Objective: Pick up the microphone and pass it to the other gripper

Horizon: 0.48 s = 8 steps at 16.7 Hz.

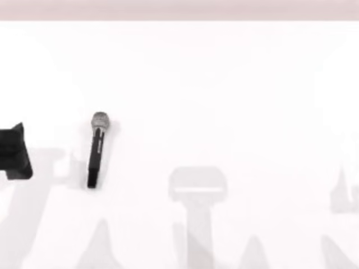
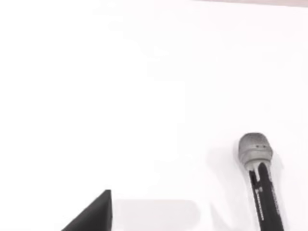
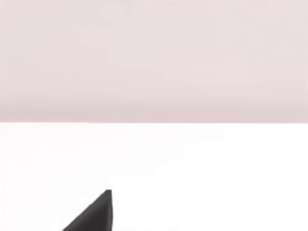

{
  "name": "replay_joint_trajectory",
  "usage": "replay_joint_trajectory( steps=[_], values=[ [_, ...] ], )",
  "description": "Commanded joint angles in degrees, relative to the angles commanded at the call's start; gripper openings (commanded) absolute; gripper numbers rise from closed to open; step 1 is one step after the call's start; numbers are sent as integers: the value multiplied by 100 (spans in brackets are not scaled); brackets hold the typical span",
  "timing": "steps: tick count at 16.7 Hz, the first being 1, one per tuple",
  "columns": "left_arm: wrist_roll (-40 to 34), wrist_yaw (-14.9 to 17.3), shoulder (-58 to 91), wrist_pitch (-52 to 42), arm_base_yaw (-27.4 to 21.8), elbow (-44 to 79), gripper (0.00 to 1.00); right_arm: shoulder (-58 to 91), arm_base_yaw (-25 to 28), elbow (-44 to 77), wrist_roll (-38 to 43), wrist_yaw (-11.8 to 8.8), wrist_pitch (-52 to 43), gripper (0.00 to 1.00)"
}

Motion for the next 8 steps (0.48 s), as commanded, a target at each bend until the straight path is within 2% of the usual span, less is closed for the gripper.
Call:
replay_joint_trajectory(
  steps=[8],
  values=[
    [-684, -56, 4669, -2386, -761, 3156, 100, 0, 0, 0, 0, 0, 0, 100]
  ],
)
